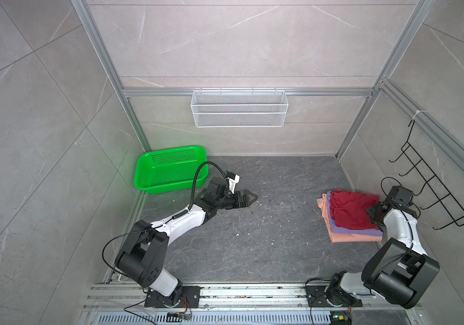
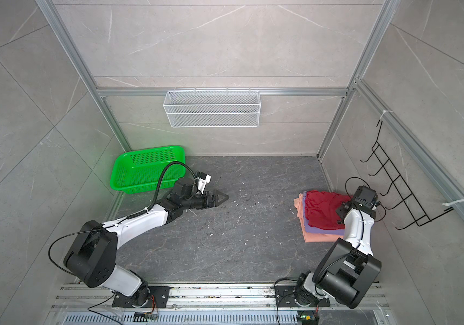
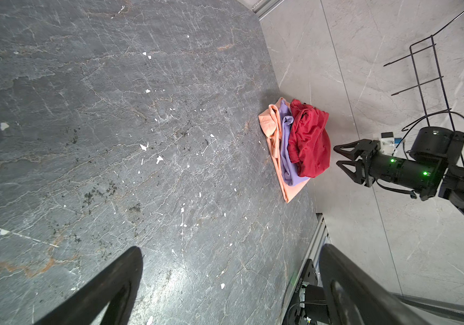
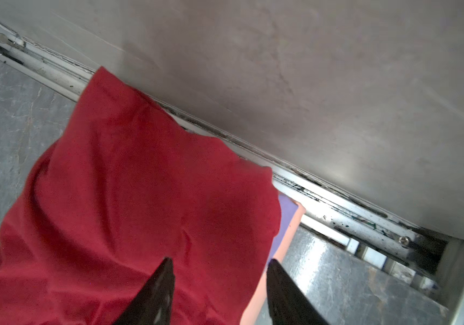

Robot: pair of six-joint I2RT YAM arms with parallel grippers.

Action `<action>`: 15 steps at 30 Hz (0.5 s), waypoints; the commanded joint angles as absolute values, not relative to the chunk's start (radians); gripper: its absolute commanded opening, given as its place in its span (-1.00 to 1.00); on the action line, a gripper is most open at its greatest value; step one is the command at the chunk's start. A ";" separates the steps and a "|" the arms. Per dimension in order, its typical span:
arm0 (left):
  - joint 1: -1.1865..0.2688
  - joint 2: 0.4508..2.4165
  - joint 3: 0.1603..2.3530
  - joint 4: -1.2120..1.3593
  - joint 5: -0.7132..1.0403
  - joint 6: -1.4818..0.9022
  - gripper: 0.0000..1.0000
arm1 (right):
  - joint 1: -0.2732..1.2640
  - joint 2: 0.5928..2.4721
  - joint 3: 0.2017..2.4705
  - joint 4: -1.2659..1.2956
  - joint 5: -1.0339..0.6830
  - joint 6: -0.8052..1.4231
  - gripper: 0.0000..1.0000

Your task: Fold and stack the t-shirts

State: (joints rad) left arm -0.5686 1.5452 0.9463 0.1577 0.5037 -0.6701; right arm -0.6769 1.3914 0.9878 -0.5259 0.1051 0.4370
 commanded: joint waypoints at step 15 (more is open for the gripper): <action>-0.565 1.560 0.980 0.191 0.520 -0.673 0.99 | -0.715 1.329 0.994 -0.419 -0.067 0.440 0.29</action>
